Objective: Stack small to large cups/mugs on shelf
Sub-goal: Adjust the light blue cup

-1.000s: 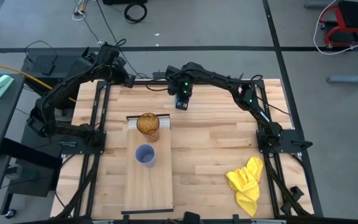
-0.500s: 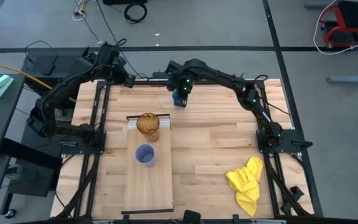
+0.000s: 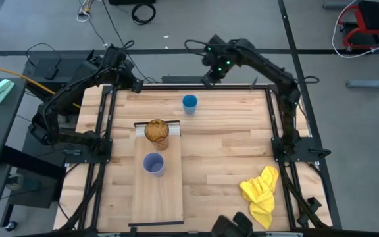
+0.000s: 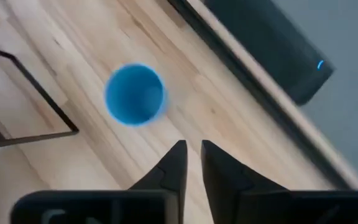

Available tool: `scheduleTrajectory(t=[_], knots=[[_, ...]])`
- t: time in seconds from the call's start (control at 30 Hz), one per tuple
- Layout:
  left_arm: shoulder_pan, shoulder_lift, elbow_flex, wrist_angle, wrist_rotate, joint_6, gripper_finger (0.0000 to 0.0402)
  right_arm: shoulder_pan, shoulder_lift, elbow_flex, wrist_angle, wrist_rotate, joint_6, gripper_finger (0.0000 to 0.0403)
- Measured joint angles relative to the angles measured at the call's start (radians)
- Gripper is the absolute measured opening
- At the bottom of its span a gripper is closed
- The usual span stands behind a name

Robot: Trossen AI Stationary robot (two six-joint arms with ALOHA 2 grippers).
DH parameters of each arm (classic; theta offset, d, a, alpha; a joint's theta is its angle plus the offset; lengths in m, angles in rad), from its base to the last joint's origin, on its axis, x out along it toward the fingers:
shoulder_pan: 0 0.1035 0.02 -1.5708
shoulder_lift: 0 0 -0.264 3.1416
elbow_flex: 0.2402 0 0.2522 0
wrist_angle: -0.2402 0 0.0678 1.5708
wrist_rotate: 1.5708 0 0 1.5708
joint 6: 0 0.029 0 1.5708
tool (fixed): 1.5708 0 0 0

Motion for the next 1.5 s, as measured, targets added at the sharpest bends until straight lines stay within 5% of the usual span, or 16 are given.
scheduleTrajectory(t=[0.13,0.37,0.53,1.5], knots=[[0.0,0.0,0.0,0.0,0.0,0.001,0.0053,-0.045,-0.081,-0.265,0.18,-0.156,0.042,0.0012],[0.0,0.0,0.0,0.0,0.0,0.013,0.0053,-0.071,-0.224,-0.721,0.633,-0.253,0.237,0.0005],[0.0,0.0,0.0,-0.005,0.003,0.01,0.0053,-0.053,-0.232,-0.915,0.989,-0.339,0.42,0.0004],[-0.014,0.101,0.001,-0.015,0.045,0.013,0.0053,0.022,-0.052,-0.937,1.208,-0.299,0.562,0.0]])
